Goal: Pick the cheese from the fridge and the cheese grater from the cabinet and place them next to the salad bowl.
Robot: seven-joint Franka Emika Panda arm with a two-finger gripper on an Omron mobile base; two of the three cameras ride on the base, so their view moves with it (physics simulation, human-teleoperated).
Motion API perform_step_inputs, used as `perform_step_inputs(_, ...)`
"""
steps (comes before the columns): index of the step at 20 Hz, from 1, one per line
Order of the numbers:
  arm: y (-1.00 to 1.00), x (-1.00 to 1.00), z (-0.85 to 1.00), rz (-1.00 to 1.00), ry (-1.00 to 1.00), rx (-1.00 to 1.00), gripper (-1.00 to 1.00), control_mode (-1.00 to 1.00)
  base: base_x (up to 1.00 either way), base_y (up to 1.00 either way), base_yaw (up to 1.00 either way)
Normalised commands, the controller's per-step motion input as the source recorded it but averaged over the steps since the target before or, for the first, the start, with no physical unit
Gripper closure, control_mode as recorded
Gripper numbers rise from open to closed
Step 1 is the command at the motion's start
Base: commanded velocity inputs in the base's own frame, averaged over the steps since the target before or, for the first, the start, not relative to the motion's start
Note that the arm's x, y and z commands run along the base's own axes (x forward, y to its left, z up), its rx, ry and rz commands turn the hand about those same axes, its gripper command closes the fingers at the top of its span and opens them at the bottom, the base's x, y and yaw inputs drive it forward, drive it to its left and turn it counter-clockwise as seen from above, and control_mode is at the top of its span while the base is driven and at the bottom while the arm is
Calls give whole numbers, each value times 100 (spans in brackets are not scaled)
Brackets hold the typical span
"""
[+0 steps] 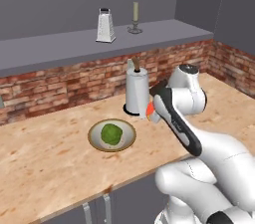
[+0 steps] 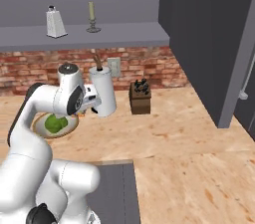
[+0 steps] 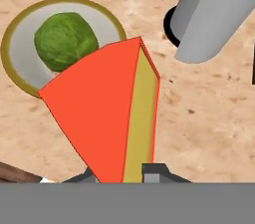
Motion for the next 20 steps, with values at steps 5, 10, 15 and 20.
perform_step_inputs(5, -15, 96, -44, 35, 0, 3, 100, -100, 0, 0, 0)
perform_step_inputs(10, -4, 79, -37, 27, 0, 0, 100, -100, 0, 0, 0)
perform_step_inputs(15, -6, 49, -8, 21, 11, -1, 100, -100, 0, 0, 0)
perform_step_inputs(20, -6, 6, -17, 7, 8, -2, 100, -100, 0, 0, 0)
